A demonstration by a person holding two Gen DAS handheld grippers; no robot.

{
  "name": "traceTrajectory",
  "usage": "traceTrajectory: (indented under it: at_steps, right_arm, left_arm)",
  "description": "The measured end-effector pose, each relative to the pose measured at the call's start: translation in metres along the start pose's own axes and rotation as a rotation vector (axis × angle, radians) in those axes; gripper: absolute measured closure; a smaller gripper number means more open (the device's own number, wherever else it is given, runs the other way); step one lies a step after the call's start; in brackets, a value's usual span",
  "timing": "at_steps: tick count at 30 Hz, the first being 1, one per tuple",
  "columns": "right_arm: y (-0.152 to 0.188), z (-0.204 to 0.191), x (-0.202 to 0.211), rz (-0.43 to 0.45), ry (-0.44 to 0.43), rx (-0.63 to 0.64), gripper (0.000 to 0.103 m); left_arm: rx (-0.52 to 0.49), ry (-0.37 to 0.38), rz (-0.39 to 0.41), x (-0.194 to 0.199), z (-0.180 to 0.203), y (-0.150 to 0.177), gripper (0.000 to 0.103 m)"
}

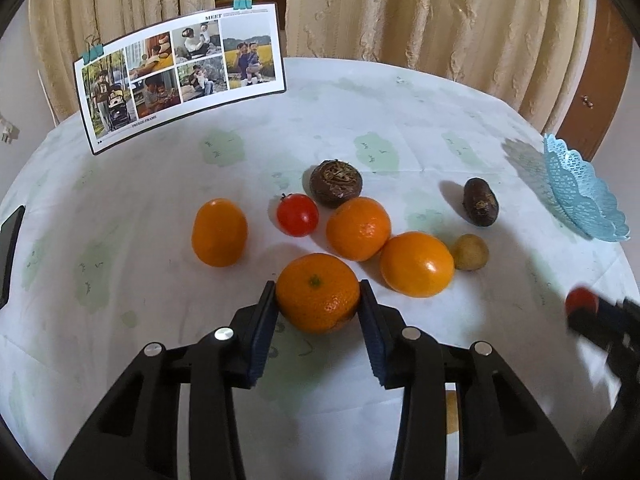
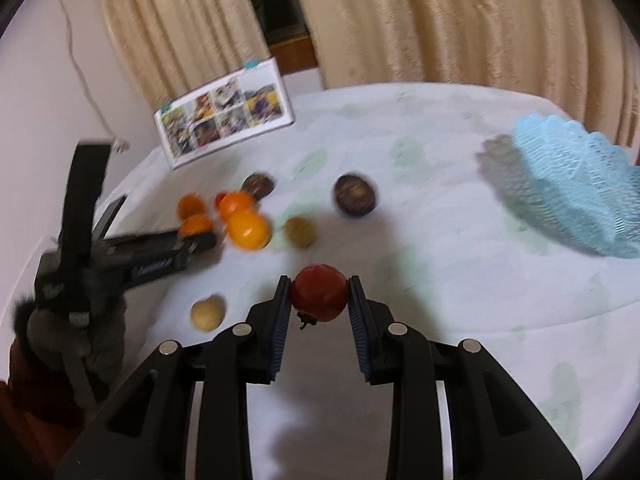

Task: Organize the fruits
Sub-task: 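Carry the tomato into the blue basket and open the right gripper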

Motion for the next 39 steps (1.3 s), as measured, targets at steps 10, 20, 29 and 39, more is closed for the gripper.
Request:
traceTrajectory:
  at_steps: [10,20,29,39]
  right_arm:
    - [-0.06,0.105,0.04,0.2,0.215,-0.132,0.074]
    - [-0.07,0.196,0.053,0.266,0.383,-0.214,0.073]
    - [-0.062,0.232,0.078,0.382,0.457,-0.293,0.047]
    - [-0.048,0.264,0.117,0.519,0.621,-0.358,0.03]
  left_arm:
    - [-0.051,0.023,0.057,0.019,0.028,-0.022,0.063]
    - [-0.116,0.06,0.08,0.026,0.075,-0.038,0.063]
    - [-0.188,0.156,0.084,0.022,0.152,-0.055,0.063]
    - [-0.251,0.289,0.082,-0.001,0.256,-0.078,0.063]
Point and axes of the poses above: each gripper's, at about its wrist camera, not at the fingertips, and x roughly against the way its jaws point, z to its right, y to its underside, the point moved 10 cm from there along -x, roughly the way its jaws point, and after that the axes turned 13 degrees about z, right-handed, at the moved point
